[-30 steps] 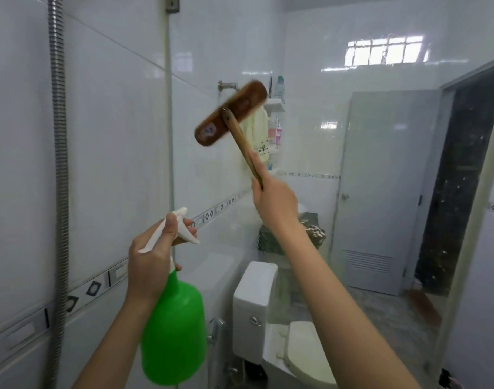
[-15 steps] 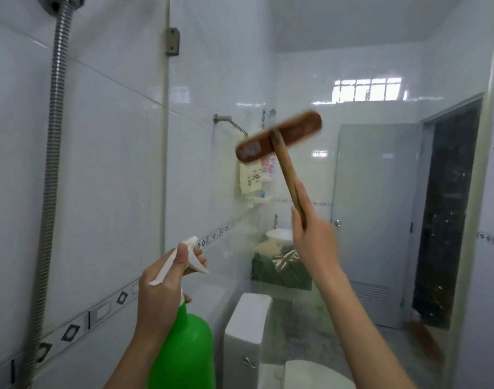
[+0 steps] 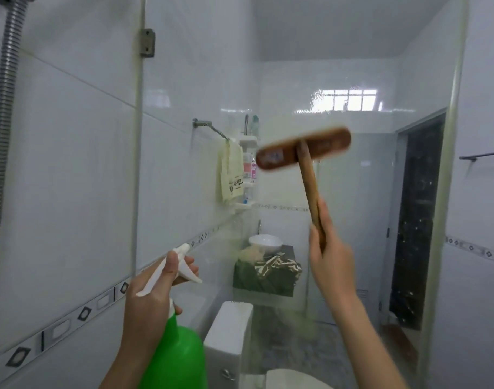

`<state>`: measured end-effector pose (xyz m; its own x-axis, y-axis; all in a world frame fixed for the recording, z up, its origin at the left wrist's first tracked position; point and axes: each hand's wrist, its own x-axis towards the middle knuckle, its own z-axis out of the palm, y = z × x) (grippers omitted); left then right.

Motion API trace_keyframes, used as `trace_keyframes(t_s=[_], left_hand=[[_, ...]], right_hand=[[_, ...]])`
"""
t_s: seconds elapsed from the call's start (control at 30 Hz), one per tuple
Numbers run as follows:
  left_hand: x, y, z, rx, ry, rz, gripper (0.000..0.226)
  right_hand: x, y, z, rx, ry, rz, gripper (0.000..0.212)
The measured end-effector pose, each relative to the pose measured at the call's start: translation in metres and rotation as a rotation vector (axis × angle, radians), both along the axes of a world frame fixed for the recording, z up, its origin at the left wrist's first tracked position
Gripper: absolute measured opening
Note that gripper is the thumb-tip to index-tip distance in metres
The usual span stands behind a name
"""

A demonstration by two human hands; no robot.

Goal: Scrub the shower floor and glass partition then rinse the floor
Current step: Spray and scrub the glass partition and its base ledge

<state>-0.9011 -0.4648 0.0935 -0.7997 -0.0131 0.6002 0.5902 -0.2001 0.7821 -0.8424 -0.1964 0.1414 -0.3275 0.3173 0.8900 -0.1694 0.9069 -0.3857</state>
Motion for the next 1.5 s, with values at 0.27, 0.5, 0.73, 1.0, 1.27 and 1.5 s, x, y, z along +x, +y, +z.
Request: trace_keyframes(t_s=[0.27, 0.5, 0.73, 1.0, 1.27, 1.5], left_hand=[[0.000, 0.013, -0.001, -0.036, 0.000, -0.025, 0.039], [0.010, 0.034, -0.027, -0.041, -0.006, -0.053, 0.038], [0.014, 0.049, -0.065, -0.100, -0.035, -0.082, 0.031], [0.026, 0.061, -0.088, -0.113, -0.048, -0.105, 0.034], [0.028, 0.072, -0.121, -0.175, -0.100, -0.118, 0.037], [0.037, 0.092, -0.144, -0.235, -0.107, -0.093, 0.059]], right_hand=[[-0.003, 0.034, 0.108, 0.102, 0.105, -0.025, 0.055], [0.039, 0.044, -0.106, -0.095, -0.085, -0.008, 0.069], [0.062, 0.033, -0.163, -0.095, -0.231, -0.081, 0.078], [0.093, 0.030, -0.253, -0.153, -0.288, -0.152, 0.059], [0.062, 0.026, -0.202, -0.092, -0.254, -0.126, 0.067], [0.063, 0.021, -0.179, -0.173, -0.110, -0.027, 0.059]])
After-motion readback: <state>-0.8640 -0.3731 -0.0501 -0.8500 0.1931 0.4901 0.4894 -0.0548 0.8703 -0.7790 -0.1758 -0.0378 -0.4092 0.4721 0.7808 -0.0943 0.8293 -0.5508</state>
